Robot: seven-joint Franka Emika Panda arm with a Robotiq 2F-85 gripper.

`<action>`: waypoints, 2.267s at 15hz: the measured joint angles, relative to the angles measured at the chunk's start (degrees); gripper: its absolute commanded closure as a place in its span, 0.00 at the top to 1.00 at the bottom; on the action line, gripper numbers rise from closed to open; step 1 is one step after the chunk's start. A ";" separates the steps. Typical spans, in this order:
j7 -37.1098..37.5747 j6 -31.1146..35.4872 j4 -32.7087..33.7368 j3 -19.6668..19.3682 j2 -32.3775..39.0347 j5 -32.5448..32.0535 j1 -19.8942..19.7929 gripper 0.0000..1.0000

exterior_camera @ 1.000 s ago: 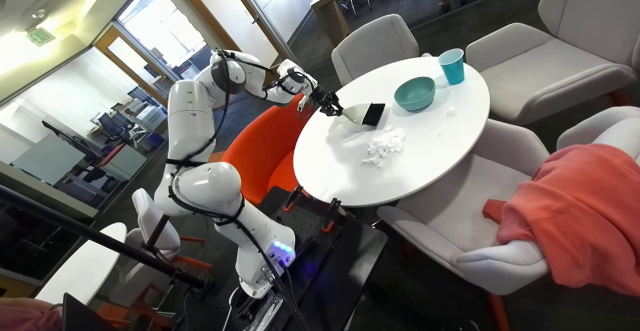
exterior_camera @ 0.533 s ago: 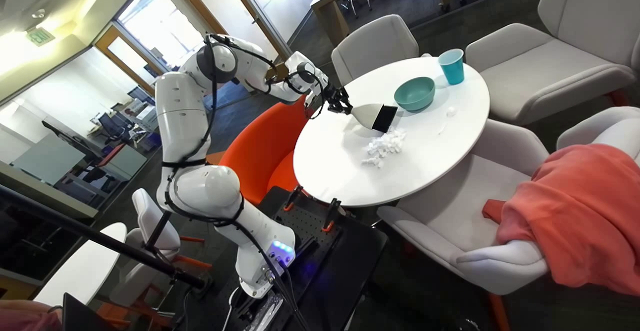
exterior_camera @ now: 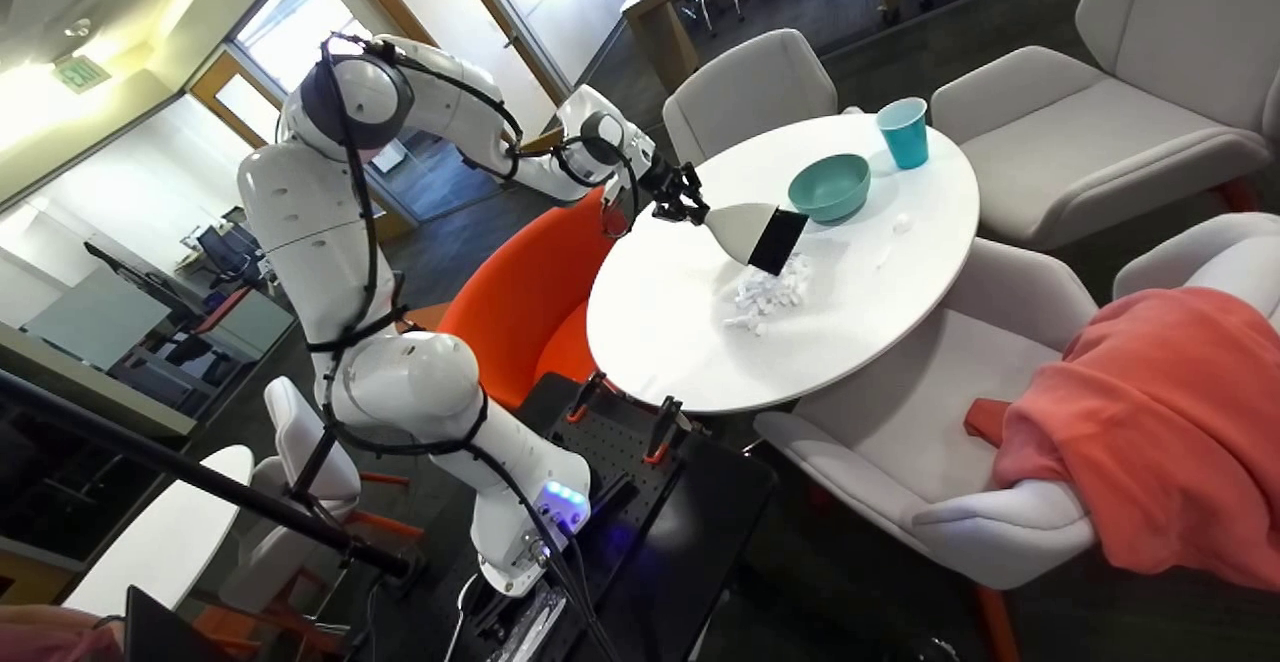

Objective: Use the brush to move the white objects on the table to the left

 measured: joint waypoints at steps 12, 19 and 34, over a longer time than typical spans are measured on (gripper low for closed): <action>-1.07 -0.02 -1.78 0.94 -0.32 0.38 -3.49 0.12; -11.25 -0.01 -1.69 3.22 0.61 8.17 -11.65 0.12; -29.24 -0.29 -1.27 11.71 2.00 22.78 -13.16 0.12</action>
